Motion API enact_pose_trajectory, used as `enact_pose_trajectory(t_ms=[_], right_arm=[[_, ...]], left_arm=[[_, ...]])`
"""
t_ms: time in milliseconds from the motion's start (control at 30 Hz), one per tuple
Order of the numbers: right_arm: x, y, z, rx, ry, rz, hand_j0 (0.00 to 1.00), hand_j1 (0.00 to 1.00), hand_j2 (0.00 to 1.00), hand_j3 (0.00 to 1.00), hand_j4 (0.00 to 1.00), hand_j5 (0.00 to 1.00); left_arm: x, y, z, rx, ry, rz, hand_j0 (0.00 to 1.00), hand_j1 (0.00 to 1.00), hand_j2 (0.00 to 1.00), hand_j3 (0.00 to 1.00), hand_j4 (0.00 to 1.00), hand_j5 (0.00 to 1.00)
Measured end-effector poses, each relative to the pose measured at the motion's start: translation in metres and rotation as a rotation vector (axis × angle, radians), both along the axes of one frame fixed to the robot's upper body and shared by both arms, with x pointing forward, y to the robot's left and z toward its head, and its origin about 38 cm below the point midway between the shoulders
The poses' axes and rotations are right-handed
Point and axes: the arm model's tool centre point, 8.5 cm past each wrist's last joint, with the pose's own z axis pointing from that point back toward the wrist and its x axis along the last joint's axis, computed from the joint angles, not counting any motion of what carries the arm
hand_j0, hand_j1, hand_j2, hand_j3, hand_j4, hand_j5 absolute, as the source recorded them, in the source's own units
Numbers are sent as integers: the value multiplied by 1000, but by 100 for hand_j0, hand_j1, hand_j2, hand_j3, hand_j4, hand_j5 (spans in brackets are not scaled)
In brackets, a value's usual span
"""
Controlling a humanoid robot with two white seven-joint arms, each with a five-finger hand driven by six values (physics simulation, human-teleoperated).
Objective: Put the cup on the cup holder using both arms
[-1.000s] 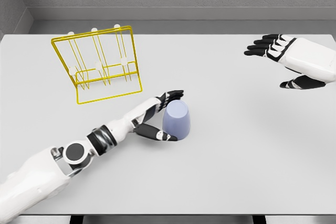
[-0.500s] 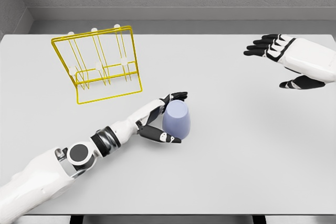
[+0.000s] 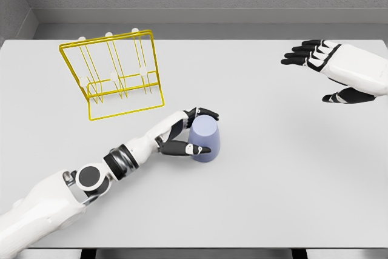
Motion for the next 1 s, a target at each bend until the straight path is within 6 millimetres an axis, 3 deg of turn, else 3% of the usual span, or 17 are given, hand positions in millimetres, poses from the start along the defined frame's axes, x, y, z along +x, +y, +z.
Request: enact_pose_trajectory(t_ms=[367, 1000], right_arm=[[0, 0, 0, 0, 0, 0, 100, 100, 100, 100, 100, 100], [0, 0, 0, 0, 0, 0, 100, 100, 100, 100, 100, 100]], left_arm=[[3, 1, 7, -17, -12, 5, 66, 66, 66, 66, 66, 66], [12, 3, 38, -77, -79, 13, 66, 66, 66, 66, 66, 66]])
